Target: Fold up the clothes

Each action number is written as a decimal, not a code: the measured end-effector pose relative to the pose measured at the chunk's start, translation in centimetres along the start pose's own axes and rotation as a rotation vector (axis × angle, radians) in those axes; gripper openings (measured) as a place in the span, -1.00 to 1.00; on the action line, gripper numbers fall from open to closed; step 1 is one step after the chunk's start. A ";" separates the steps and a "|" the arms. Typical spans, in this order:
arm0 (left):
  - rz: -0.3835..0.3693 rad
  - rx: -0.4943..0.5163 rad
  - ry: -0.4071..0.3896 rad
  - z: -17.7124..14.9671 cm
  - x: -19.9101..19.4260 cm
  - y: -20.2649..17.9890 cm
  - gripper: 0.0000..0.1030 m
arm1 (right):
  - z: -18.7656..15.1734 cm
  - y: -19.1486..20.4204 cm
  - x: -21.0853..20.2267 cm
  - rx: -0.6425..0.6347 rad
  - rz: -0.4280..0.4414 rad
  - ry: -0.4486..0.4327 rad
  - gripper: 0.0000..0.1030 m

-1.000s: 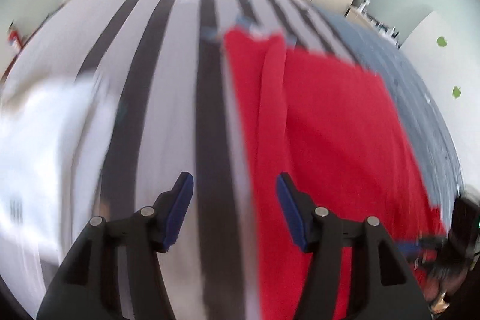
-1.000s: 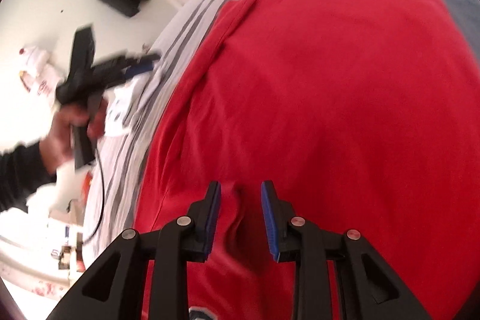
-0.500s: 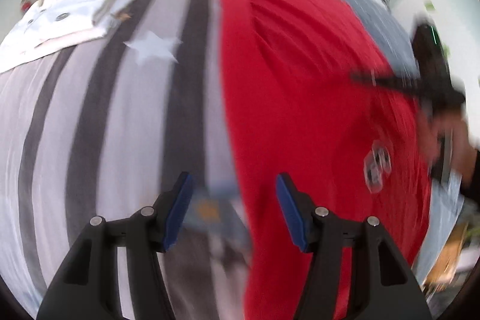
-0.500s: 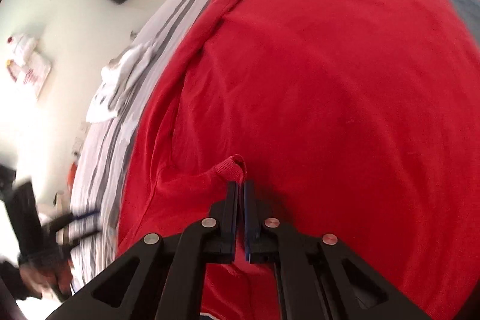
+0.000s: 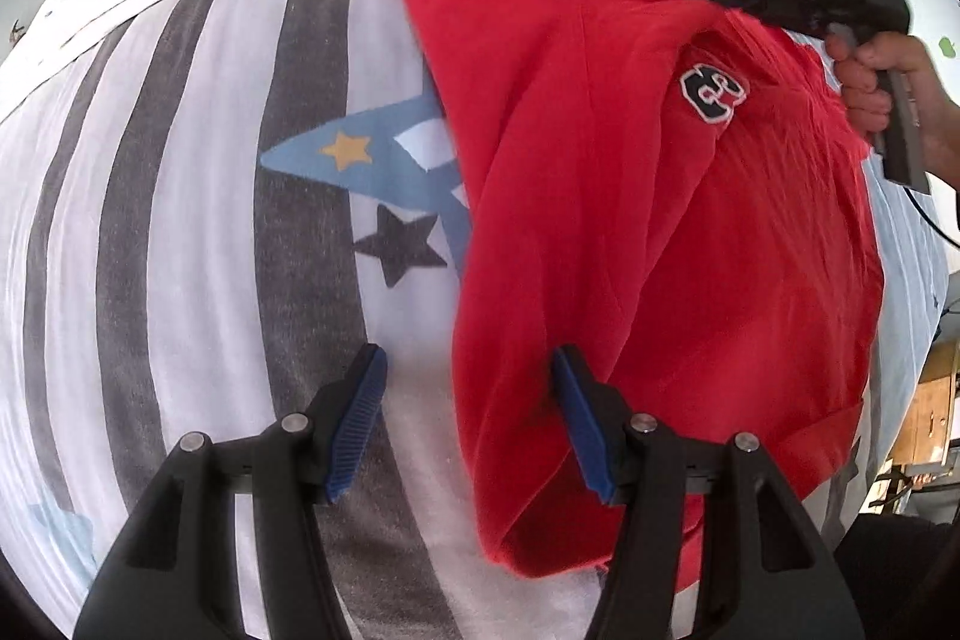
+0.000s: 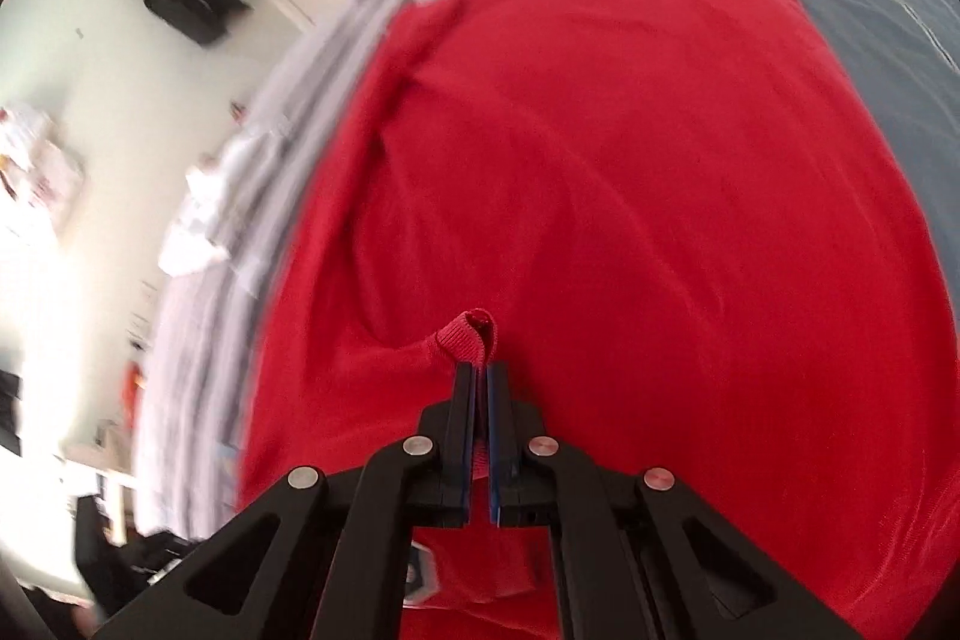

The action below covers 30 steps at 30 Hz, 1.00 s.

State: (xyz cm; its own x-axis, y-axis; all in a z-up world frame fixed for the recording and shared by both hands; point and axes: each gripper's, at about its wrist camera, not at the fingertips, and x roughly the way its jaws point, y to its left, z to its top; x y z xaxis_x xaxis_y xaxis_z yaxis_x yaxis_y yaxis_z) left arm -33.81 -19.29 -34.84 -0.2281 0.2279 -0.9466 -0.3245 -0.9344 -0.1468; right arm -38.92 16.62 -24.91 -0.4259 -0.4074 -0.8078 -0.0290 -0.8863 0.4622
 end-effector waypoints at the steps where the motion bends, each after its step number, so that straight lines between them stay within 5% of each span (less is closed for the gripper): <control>1: -0.001 -0.001 0.002 0.1 0.0 0.1 0.06 | -0.1 -0.1 0.3 0.000 -0.010 0.007 -0.94; 10: -0.008 -0.048 0.018 -0.1 -0.8 0.9 0.06 | -1.2 -0.9 1.0 0.021 -0.045 0.022 -0.93; 13: -0.022 -0.083 -0.014 0.1 -1.9 1.2 0.06 | -1.3 -1.0 1.1 0.041 -0.013 0.036 -0.81; 17: -0.024 -0.115 -0.035 -0.1 -3.0 1.6 0.06 | -3.0 -1.2 -1.4 0.060 0.010 0.006 -0.40; 26: 0.003 -0.062 0.020 -0.4 -1.4 0.7 0.06 | -7.4 -0.5 -1.2 0.051 0.006 0.076 -0.36; 28: -0.003 -0.082 0.018 0.0 -1.2 1.1 0.06 | -7.5 -0.7 -0.9 0.069 0.002 0.065 -0.48; 30: -0.002 -0.088 0.016 0.3 -1.2 1.3 0.06 | -7.3 -0.9 -1.3 0.084 0.003 0.045 -0.92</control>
State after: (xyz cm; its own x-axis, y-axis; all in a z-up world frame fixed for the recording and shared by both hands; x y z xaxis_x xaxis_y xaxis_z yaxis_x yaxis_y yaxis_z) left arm -34.23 -20.67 -33.81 -0.2129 0.2265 -0.9505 -0.2432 -0.9544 -0.1729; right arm -31.75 16.35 -26.93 -0.3847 -0.4211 -0.8214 -0.1047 -0.8642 0.4921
